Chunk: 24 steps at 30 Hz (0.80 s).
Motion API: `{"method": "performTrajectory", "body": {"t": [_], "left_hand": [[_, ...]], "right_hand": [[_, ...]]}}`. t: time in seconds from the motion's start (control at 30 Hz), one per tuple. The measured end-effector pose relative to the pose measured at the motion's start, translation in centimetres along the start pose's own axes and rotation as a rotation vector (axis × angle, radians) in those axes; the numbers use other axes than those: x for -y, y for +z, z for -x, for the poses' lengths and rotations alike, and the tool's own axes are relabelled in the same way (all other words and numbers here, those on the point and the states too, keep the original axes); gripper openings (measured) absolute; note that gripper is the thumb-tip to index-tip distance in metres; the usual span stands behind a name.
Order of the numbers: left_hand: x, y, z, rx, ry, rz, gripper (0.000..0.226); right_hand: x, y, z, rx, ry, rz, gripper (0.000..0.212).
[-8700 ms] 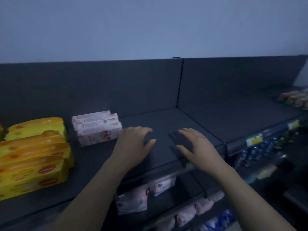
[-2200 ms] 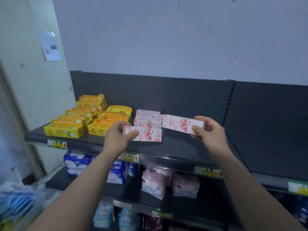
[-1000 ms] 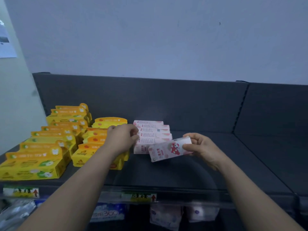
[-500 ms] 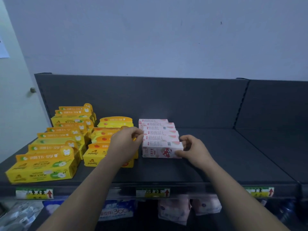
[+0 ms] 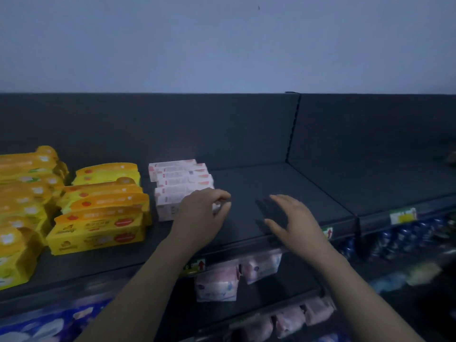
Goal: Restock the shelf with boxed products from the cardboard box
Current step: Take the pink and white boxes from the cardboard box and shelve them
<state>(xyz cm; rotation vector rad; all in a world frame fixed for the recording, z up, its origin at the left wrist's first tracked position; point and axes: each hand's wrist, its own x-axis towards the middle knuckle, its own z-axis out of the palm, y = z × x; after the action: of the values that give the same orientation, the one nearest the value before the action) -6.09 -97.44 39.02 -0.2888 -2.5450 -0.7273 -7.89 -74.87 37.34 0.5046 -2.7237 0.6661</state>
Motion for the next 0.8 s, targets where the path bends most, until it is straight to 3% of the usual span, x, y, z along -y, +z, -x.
{"method": "performTrajectory", "body": {"t": [0.23, 0.4, 0.8], "left_hand": [[-8.5, 8.0, -0.9, 0.105, 0.193, 0.143, 0.038], [-16.8, 14.3, -1.3, 0.239, 0.297, 0.167, 0.026], [-39.8, 33.3, 2.4, 0.529, 0.525, 0.289, 0.024]], "right_hand": [[-8.0, -4.7, 6.6, -0.049, 0.202, 0.085, 0.06], [-14.5, -8.9, 12.6, -0.087, 0.343, 0.12, 0.057], [-33.1, -19.0, 31.0, -0.114, 0.739, 0.174, 0.056]]}}
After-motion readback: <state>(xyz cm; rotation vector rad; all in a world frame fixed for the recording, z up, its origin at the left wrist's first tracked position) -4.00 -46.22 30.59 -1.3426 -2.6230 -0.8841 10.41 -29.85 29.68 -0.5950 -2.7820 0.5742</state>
